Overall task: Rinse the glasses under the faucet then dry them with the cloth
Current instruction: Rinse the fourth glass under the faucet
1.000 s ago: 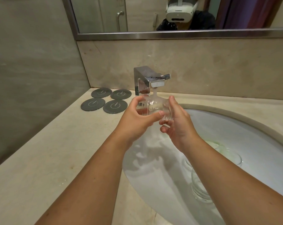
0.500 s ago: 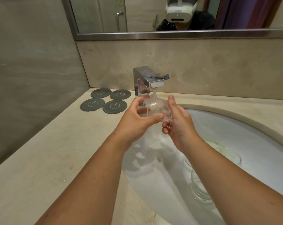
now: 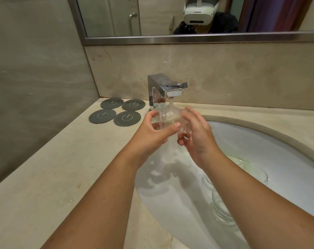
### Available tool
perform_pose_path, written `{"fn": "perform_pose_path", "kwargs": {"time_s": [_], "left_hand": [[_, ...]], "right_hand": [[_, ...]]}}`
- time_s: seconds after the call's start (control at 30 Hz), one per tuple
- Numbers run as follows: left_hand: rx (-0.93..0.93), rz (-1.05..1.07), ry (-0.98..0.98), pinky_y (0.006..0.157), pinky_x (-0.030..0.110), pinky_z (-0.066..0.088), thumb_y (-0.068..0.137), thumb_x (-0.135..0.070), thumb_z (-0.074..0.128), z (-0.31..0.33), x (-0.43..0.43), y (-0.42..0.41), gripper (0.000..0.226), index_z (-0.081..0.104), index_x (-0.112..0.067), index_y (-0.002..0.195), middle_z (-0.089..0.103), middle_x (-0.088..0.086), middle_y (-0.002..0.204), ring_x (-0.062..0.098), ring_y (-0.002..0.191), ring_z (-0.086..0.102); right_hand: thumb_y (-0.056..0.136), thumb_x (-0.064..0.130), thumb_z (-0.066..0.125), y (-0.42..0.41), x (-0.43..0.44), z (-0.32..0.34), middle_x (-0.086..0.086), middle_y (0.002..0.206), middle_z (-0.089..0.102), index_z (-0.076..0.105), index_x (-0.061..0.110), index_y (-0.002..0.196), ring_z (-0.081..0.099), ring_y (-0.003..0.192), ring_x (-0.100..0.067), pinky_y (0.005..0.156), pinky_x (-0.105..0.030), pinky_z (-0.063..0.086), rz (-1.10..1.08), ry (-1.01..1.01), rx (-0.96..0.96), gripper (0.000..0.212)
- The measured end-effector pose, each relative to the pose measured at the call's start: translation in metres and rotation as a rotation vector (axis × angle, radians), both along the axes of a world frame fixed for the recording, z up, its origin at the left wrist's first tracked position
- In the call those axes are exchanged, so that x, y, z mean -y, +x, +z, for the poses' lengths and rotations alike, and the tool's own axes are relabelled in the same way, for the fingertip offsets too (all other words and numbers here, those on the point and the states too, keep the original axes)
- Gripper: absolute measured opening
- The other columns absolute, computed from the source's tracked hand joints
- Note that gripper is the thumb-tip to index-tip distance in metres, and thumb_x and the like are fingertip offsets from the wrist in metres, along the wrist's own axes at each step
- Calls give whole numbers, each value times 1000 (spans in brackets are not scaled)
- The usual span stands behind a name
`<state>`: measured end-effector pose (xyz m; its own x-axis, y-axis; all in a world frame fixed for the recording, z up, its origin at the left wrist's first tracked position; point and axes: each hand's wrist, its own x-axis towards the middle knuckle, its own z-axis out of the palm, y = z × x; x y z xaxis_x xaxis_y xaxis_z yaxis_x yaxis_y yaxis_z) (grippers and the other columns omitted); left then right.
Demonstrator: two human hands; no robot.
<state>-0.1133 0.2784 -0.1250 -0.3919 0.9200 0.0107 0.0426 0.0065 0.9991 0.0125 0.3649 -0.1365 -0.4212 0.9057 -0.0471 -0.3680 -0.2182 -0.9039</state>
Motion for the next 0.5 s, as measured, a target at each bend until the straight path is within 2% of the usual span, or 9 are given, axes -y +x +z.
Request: {"fn": "perform_pose_path", "kwargs": {"time_s": [0.07, 0.13, 0.27, 0.33, 0.43, 0.5], "left_hand": [[-42, -5, 21, 108, 41, 57, 66, -42, 94, 1, 1, 0, 93, 47, -42, 146, 73, -1, 131, 11, 118, 73], [-61, 23, 49, 109, 42, 57, 67, -35, 95, 3, 4, 1, 87, 50, -47, 142, 69, -1, 131, 9, 115, 74], [-73, 55, 63, 100, 42, 62, 79, -31, 96, 4, 4, 2, 65, 59, -43, 131, 74, -1, 120, 11, 108, 76], [-30, 50, 62, 93, 38, 64, 80, -32, 95, 4, 4, 1, 62, 59, -39, 130, 79, 1, 117, 14, 112, 76], [28, 58, 54, 90, 35, 63, 80, -36, 95, 3, 2, 1, 60, 59, -37, 128, 80, 4, 117, 18, 117, 75], [69, 47, 48, 91, 34, 63, 74, -43, 96, 3, 1, 1, 70, 58, -34, 133, 78, 6, 121, 20, 119, 74]], "right_hand": [[97, 38, 74, -1, 0, -1, -6, 106, 70, 65, 21, 136, 51, 53, -16, 48, -30, 41, -5, 12, 1, 43], [94, 46, 76, -1, 0, -2, -5, 105, 72, 66, 21, 133, 51, 53, -16, 48, -30, 42, -13, 26, 37, 47], [95, 58, 71, -1, -1, -5, -5, 105, 71, 67, 23, 133, 55, 57, -17, 50, -31, 45, 34, -10, 82, 52], [94, 53, 70, -2, -2, -5, -8, 108, 70, 64, 22, 138, 60, 62, -18, 50, -31, 45, 66, -7, 79, 54], [97, 32, 68, -3, -3, -4, -10, 111, 66, 58, 26, 145, 58, 61, -20, 49, -30, 44, 58, -10, 52, 50], [99, 26, 69, -3, -2, -2, -7, 109, 67, 58, 26, 143, 54, 57, -18, 48, -30, 42, 31, -21, 25, 45]]}}
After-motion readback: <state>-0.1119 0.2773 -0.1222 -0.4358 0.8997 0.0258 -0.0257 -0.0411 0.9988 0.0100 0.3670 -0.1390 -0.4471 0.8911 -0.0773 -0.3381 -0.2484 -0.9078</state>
